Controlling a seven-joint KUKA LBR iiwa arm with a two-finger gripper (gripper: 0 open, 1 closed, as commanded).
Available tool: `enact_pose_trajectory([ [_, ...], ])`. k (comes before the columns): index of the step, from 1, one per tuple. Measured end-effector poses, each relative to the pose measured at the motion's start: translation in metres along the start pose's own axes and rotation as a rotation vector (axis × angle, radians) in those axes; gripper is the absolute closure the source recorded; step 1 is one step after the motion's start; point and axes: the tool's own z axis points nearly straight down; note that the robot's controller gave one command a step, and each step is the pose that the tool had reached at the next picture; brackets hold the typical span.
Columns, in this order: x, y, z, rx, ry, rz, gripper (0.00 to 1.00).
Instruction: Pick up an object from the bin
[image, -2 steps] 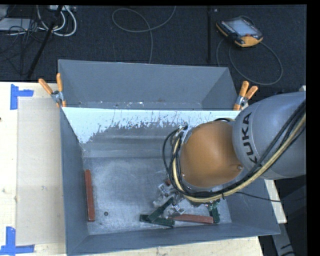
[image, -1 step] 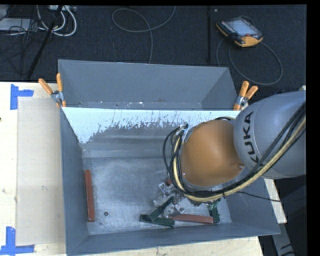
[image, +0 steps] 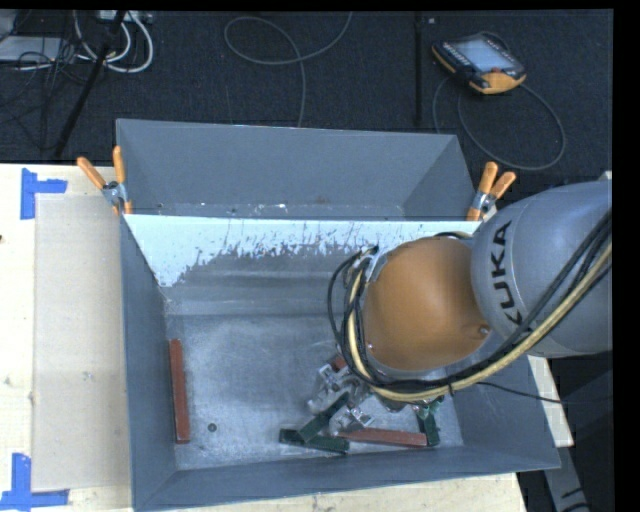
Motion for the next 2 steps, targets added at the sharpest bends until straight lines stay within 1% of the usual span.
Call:
enact_pose_trajectory([
  [1, 0.001, 0.001, -0.013, -0.002, 0.003, 0.0, 1.0],
  [2, 0.0, 0.0, -0.028, 0.0, -0.001, 0.001, 1.0],
])
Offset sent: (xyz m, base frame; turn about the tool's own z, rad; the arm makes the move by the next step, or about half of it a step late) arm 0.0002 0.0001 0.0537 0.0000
